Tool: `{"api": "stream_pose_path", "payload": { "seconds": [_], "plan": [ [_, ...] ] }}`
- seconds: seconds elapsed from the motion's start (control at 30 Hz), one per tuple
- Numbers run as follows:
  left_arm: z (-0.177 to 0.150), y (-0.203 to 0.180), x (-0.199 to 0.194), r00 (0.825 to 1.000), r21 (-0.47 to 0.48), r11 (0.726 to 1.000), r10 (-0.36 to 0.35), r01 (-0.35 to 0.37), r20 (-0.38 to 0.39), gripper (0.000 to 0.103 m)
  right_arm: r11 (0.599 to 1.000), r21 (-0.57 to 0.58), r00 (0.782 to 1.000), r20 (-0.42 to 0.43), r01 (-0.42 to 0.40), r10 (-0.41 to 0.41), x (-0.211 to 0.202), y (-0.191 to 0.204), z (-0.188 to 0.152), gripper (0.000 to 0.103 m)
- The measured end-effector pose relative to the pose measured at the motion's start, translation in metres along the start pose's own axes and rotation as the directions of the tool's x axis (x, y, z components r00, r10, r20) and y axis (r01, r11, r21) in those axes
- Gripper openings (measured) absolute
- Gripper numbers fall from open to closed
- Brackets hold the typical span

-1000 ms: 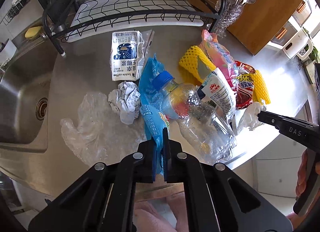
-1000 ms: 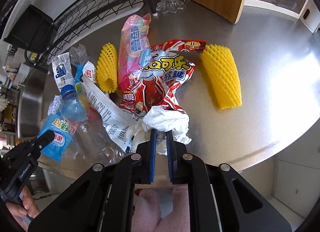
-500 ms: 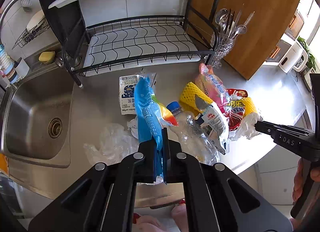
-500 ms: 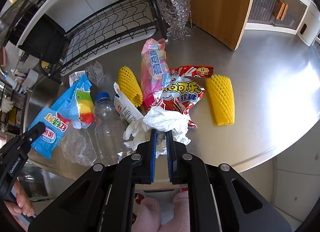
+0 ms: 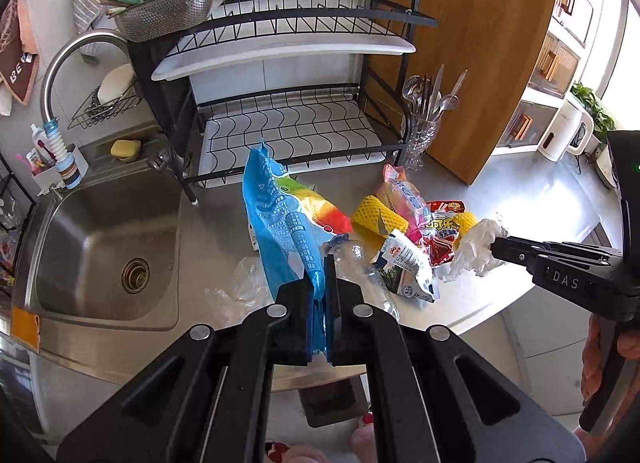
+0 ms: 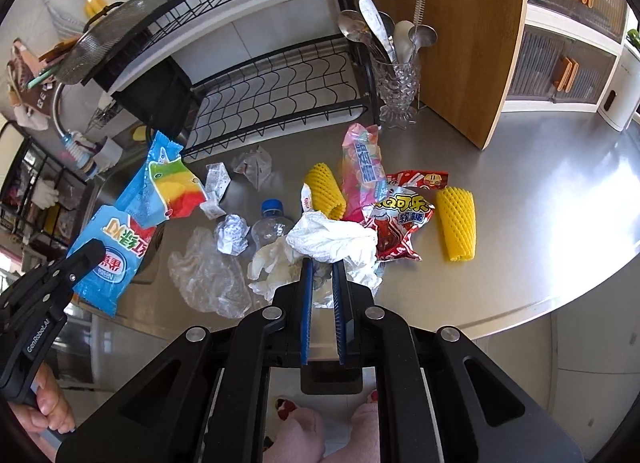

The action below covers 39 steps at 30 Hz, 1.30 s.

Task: Collect trash
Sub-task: 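Carry the wrapper and tissue in both tools down over the black floor bin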

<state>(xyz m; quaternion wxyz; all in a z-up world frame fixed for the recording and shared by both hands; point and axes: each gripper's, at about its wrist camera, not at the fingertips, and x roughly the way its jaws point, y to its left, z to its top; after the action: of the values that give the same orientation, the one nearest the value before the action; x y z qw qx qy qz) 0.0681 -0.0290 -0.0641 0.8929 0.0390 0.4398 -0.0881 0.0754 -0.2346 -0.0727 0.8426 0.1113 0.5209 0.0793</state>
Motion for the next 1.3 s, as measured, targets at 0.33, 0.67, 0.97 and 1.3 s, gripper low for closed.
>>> {"api": "stream_pose_path", "payload": {
  "seconds": [0.33, 0.67, 0.97, 1.3],
  "plan": [
    [-0.072, 0.006, -0.042, 1.000, -0.027, 1.000, -0.012, 0.013, 0.027, 0.003, 0.995, -0.093, 0.998, 0.048, -0.039, 0.043, -0.030, 0.025, -0.057, 0.011],
    [-0.161, 0.000, -0.037, 0.995, -0.030, 0.995, -0.092, 0.090, -0.041, 0.003, 0.992, -0.100, 0.996, -0.054, -0.080, 0.075, 0.004, 0.031, -0.124, 0.011],
    [-0.226, -0.005, 0.024, 0.973, -0.077, 0.986, -0.160, 0.149, -0.166, 0.002, 0.995, -0.066, 0.981, -0.182, -0.077, 0.064, 0.073, 0.028, -0.182, 0.011],
    [-0.291, -0.012, 0.107, 0.930, -0.106, 0.987, -0.151, 0.122, -0.334, 0.001, 0.997, -0.027, 0.947, -0.315, -0.070, 0.058, 0.160, 0.008, -0.223, 0.011]
  ]
}}
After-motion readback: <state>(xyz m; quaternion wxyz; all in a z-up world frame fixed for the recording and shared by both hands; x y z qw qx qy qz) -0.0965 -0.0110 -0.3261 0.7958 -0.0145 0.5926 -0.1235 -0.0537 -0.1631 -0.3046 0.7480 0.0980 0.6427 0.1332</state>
